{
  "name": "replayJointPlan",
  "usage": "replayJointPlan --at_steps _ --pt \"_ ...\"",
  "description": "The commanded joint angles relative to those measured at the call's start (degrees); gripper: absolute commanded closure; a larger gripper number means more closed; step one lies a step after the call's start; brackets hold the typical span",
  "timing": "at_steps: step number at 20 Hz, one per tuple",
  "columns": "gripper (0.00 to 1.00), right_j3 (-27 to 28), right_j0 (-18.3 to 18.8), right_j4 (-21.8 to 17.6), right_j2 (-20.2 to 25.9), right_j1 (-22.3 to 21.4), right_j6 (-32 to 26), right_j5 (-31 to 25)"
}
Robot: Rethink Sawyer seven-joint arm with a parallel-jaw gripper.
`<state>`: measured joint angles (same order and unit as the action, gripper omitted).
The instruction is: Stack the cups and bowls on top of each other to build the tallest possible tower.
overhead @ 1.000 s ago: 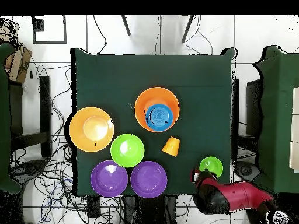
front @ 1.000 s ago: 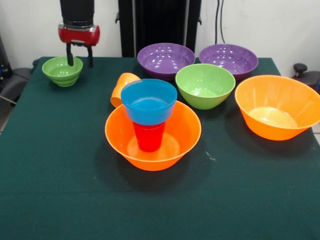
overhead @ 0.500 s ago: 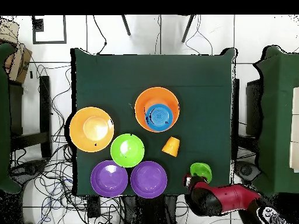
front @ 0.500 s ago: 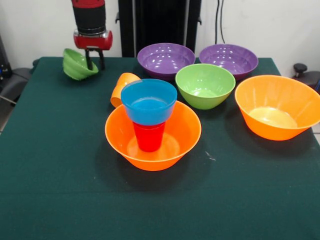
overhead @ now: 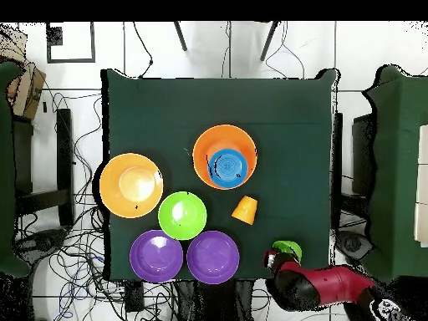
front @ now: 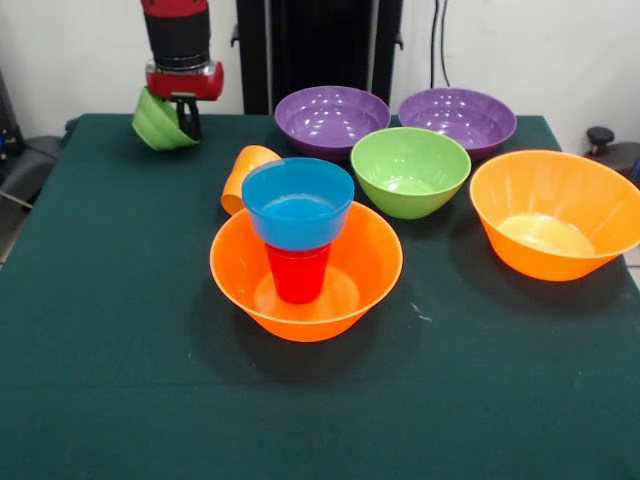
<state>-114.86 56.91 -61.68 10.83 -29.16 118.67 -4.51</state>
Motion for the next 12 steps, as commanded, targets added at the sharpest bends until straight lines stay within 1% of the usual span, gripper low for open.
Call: replayJointPlan --at_steps 1,6,7,8,11,12 --pt "1.00 1.23 -0.12 -0.14 6.54 -3.35 -3.48 -2.79" --pt "1.00 -0.84 1.86 1.78 8.93 -6.62 -5.92 -5.78" --pt "1.00 -0.93 1.52 1.38 8.61 -7.14 -5.99 -5.62" --pt "0.00 -0.69 0.88 0.41 8.21 -7.43 -5.80 -5.10" --pt "0.00 -0.76 1.33 -0.01 8.42 -7.46 -5.33 -4.13" --pt "0.00 -1.02 2.71 0.83 9.49 -6.90 -5.83 -5.05"
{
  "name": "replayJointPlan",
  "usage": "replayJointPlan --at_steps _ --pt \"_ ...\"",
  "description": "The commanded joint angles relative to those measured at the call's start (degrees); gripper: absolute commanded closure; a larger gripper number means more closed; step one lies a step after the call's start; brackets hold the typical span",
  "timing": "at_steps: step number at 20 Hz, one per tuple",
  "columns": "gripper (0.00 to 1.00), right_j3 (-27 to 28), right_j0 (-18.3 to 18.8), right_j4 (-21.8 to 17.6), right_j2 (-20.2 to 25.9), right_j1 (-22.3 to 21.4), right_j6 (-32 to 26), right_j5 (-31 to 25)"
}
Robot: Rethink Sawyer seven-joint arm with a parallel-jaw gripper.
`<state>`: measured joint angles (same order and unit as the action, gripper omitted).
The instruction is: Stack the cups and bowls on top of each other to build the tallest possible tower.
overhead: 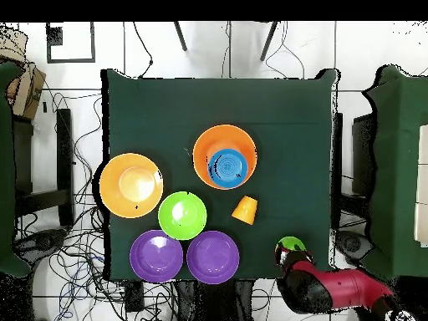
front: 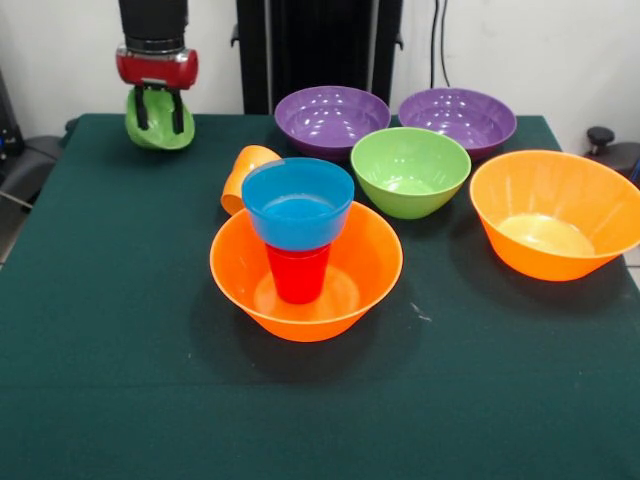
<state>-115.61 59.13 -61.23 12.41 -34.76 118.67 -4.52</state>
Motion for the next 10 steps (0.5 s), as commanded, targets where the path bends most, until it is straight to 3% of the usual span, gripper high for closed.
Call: replayJointPlan --at_steps 1,10 --pt "0.00 -0.52 1.93 1.31 9.41 -0.97 -7.31 -6.66" --pt "0.00 -0.54 3.89 1.47 11.61 -1.87 -8.60 -8.70"
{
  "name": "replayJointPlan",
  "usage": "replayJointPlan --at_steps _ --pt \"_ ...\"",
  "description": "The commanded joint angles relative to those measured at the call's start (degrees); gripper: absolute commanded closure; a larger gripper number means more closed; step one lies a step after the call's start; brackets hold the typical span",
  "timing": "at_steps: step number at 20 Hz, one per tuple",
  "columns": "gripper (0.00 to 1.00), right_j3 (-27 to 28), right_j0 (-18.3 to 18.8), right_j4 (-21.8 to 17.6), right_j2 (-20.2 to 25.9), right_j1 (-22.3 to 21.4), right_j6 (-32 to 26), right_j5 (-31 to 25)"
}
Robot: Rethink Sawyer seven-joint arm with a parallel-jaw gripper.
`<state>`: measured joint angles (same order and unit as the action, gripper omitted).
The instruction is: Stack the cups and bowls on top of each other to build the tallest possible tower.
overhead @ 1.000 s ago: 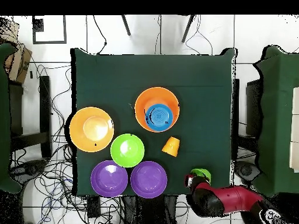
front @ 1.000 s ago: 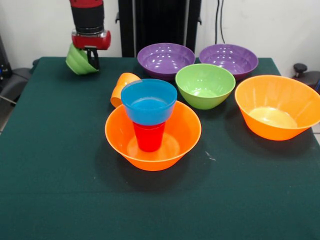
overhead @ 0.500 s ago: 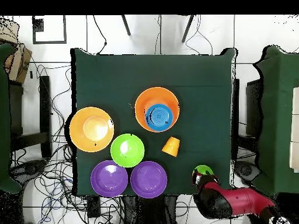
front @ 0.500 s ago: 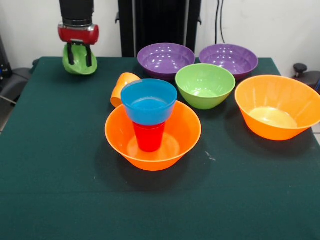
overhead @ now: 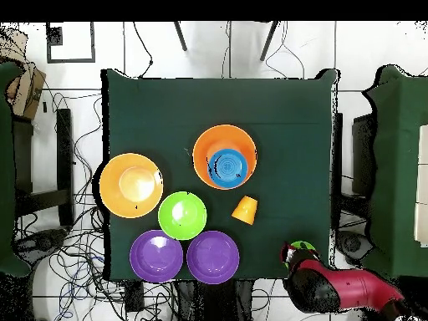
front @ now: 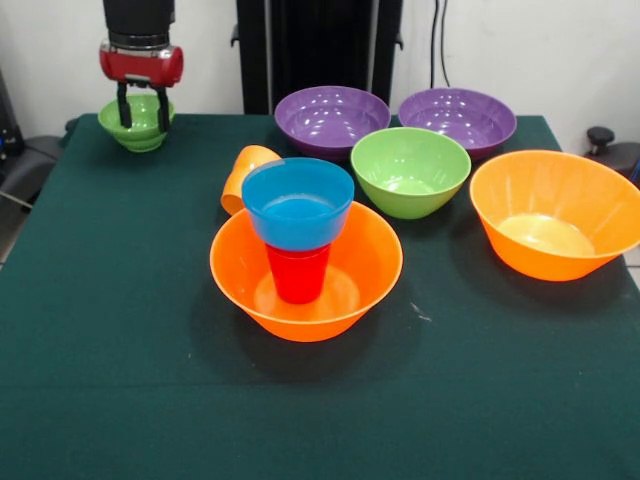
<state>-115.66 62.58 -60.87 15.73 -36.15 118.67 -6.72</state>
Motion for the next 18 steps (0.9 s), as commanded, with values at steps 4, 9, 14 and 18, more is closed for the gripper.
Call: replayJointPlan --at_steps 4,9,14,18 --pt "0.00 -0.03 1.76 1.06 9.77 0.07 -9.77 -7.68" --pt "0.00 0.00 1.40 0.30 9.68 0.23 -8.49 -7.52" --pt "0.00 1.97 -4.03 -2.96 3.95 2.42 -1.80 -3.03" --pt "0.00 2.42 -7.56 -3.43 0.37 3.04 1.70 -0.29"
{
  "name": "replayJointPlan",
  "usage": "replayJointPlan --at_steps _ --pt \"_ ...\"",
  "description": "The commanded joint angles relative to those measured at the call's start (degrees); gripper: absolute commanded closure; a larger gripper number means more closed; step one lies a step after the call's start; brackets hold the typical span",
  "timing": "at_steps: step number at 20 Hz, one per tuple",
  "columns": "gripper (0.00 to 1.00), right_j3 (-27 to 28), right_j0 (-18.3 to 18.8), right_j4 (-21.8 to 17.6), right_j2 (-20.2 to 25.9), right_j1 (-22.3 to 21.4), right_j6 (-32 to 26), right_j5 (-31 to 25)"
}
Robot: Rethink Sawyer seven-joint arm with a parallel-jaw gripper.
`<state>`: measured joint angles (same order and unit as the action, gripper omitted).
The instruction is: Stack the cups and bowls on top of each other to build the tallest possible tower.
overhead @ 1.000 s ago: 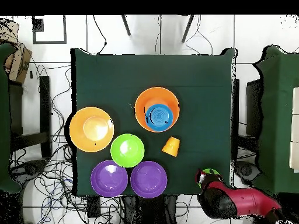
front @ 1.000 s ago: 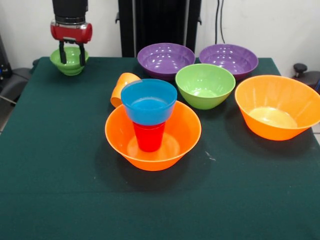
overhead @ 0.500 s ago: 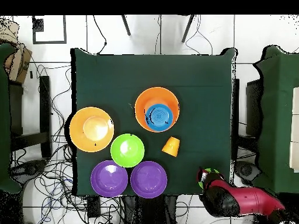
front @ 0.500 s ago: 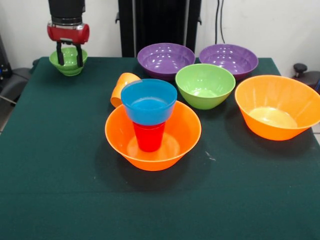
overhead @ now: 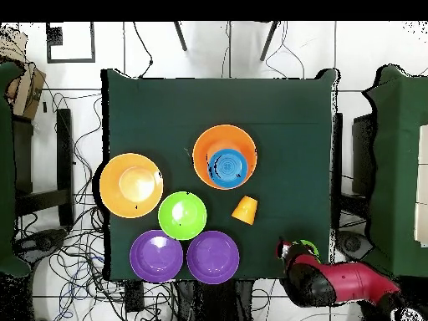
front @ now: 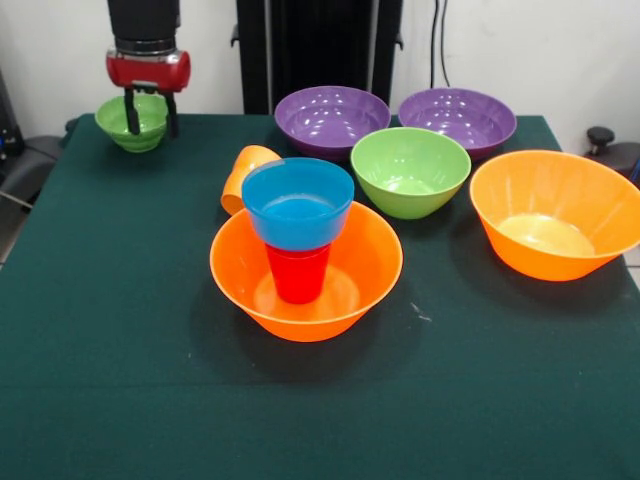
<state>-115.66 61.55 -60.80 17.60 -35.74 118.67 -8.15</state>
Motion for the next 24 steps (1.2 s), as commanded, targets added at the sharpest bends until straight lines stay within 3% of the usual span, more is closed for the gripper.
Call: replayJointPlan --at_steps 1,7,12,17,24 --pt "0.00 2.41 -7.48 -3.44 -2.48 2.58 2.45 1.85" --pt "0.00 2.23 -10.87 -2.08 -6.70 2.12 4.67 4.63" --pt "0.00 0.39 -12.22 1.67 -9.84 -3.56 6.34 3.21" --pt "0.00 -2.31 -10.74 3.89 -8.71 -8.38 3.96 0.70" --pt "0.00 -3.24 -9.76 5.48 -6.98 -9.77 1.34 -0.76"
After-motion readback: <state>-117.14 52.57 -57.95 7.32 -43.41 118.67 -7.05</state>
